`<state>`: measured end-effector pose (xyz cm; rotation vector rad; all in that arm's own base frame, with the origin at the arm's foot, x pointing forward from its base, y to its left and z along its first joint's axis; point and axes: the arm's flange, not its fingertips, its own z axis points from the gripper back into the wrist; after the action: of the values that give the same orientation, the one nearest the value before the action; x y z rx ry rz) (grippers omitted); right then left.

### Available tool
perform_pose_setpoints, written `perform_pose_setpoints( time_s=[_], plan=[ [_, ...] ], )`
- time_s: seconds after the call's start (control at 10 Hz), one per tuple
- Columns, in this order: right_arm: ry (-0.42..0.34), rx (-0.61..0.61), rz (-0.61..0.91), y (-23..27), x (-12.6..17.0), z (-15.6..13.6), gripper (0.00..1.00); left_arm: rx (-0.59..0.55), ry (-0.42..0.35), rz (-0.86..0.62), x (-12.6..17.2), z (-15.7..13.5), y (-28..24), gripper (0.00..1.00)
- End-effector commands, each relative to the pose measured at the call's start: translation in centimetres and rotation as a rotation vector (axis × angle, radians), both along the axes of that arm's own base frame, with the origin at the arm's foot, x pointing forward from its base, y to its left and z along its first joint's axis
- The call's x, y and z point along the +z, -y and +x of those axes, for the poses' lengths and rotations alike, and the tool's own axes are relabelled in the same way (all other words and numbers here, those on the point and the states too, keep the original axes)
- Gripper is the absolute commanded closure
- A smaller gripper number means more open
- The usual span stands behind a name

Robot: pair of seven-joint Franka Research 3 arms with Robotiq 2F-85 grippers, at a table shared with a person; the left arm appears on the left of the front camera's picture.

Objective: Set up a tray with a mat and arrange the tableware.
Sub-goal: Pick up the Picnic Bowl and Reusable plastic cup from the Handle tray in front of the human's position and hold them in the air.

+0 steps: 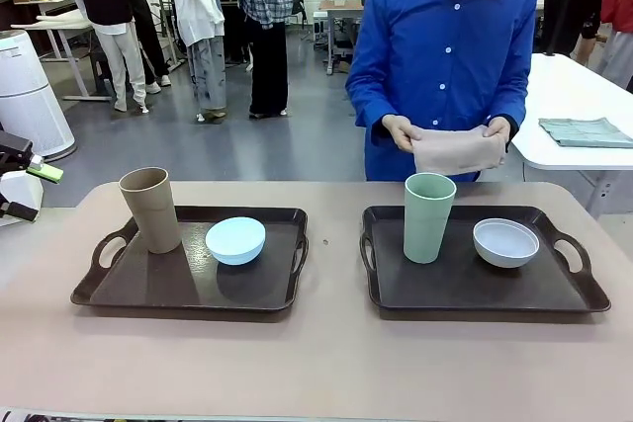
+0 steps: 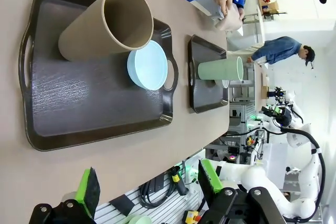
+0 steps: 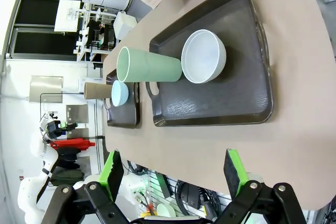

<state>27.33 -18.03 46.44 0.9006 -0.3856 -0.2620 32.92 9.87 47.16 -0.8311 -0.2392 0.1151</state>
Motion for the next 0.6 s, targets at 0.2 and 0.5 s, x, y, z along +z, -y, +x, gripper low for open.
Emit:
perform_pose_setpoints(
  time_s=[0.2,0.5],
  plan=[
    [0.005,0.003,0.009,0.04,0.09,-0.15,0.00,-0.002,-0.002,-0.018,-0.11,0.01,0.08,0.00],
    [0.005,0.003,0.009,0.04,0.09,-0.15,0.00,-0.002,-0.002,-0.018,-0.11,0.01,0.08,0.00]
  ],
)
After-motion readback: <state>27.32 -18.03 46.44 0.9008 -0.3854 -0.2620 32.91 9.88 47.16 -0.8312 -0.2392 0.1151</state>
